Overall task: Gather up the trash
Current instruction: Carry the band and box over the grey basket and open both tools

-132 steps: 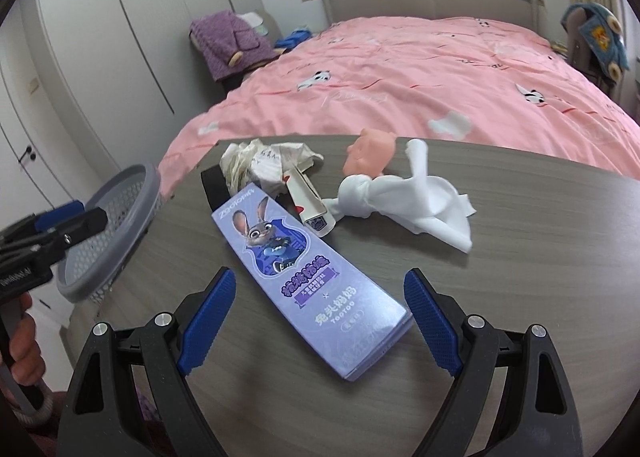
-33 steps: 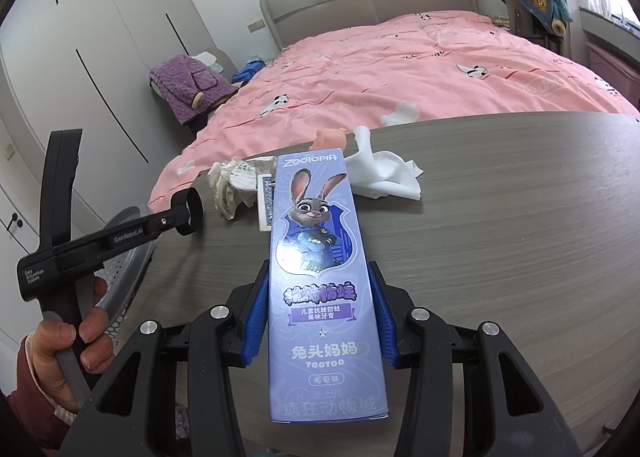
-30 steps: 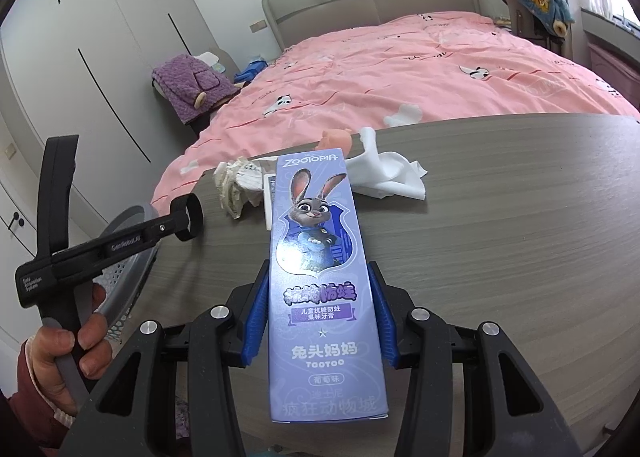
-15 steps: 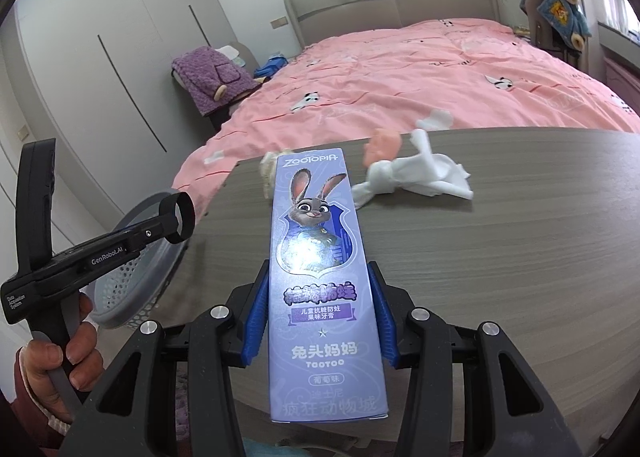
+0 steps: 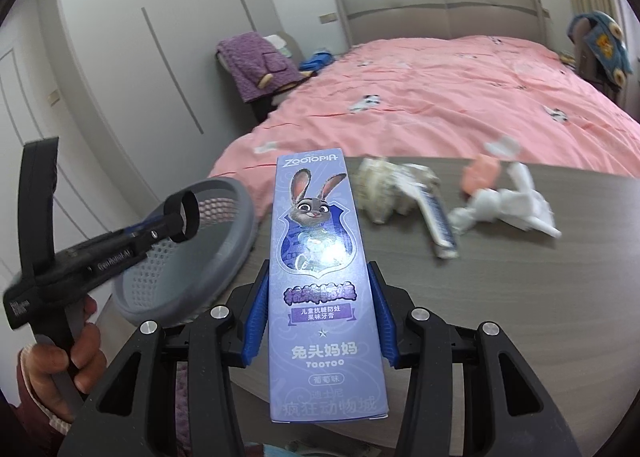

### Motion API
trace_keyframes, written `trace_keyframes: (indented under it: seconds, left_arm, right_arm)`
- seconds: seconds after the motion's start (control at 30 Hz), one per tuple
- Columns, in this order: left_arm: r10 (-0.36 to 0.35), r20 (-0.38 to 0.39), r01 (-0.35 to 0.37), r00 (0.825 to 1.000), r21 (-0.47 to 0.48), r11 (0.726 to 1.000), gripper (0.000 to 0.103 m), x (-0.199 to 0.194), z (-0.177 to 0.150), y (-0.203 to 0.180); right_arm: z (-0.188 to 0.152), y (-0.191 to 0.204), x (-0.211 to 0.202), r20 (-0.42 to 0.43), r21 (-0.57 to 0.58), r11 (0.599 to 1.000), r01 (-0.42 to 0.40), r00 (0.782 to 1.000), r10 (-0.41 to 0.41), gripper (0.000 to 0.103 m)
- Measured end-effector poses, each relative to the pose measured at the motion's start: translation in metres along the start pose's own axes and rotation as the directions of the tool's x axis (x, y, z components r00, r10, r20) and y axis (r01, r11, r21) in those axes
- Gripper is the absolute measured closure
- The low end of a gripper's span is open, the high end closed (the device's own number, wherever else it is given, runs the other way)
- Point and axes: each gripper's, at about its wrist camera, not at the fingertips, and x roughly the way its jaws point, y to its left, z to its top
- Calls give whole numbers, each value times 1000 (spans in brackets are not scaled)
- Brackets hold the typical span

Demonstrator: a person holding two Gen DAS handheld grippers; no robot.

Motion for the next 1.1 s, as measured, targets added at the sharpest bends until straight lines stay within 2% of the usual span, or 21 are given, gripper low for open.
trace_keyframes:
  seconds: [0.2, 0.53, 0.8, 1.1]
  left_arm:
    - [62, 6, -62, 998, -36, 997, 86, -1, -5, 36]
    - [116, -24, -117, 993, -92, 989, 86, 13, -10, 86]
    - [127, -46, -131, 991, -111, 985, 86, 27, -11, 104]
    - [135, -66, -143, 989, -125, 982, 86, 35, -13, 111]
  right_arm:
    - [10, 34, 30, -33, -45, 997, -62, 998, 60, 58]
    - [20, 86, 76, -106, -122, 982, -143, 986, 130, 58]
    - [28, 111, 103, -150, -163, 972, -169, 978, 145, 58]
    - [30, 121, 118, -180, -183, 967, -178, 973, 145, 58]
